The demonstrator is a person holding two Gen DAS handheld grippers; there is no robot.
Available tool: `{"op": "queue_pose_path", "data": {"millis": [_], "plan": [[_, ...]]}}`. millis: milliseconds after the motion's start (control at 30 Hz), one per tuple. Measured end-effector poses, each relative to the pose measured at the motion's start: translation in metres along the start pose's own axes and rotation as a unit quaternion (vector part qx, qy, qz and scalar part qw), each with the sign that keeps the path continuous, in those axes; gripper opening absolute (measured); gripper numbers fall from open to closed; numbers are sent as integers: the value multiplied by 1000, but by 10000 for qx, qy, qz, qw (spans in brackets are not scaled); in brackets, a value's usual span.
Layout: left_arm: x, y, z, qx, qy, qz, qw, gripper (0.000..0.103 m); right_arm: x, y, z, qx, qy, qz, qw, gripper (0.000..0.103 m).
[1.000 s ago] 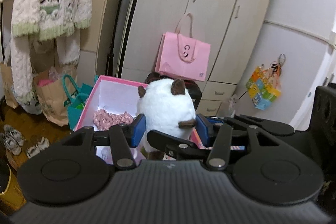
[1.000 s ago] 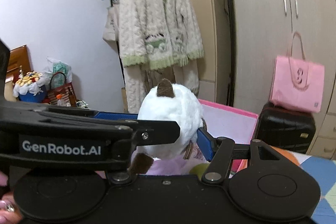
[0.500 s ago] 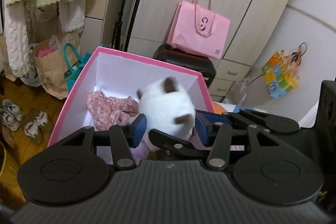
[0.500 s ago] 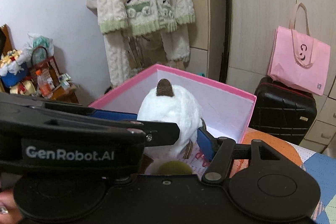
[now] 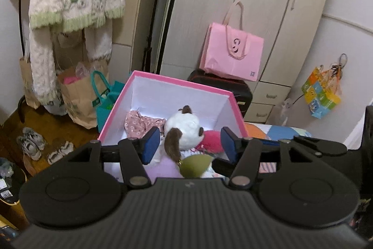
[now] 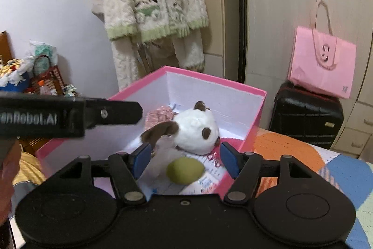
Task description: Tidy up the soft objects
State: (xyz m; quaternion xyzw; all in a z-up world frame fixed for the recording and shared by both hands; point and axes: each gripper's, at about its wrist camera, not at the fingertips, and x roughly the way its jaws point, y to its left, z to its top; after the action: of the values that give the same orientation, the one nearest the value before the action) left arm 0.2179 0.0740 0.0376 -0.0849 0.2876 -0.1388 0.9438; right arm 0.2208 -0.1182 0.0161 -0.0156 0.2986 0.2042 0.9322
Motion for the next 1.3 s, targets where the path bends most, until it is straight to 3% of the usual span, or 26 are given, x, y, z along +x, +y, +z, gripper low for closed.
{"op": "queue_pose_path", "data": {"millis": [333,633,767,900,1033,1167,1300], "plan": [[-72,-27,-27,139,-517,-478,9974,65,-83,0,-33,192,-577,-328,9976,72],[-115,-52,-61,391,-812,-237,9956,75,-136,-8,-68,315,-811,-900,9921,74],[-124,-63,-77,508,-830,-219,9950,83,-149,-13,-81,465,-698,-1083,9906,93],[-126,-72,-91,630,-805,-75,9947,90,-157,-15,-92,573,-513,-1557,9848,100],[-119,-74,-102,580,-700,-15,9959,96,-165,-13,-101,418,-293,-2141,9755,101],[-114,-76,-108,538,-641,176,9963,103,-183,-17,-114,648,-387,-2030,9763,101],[-109,-80,-113,567,-541,422,9960,103,-194,-12,-125,766,-543,-2346,9676,101]]}}
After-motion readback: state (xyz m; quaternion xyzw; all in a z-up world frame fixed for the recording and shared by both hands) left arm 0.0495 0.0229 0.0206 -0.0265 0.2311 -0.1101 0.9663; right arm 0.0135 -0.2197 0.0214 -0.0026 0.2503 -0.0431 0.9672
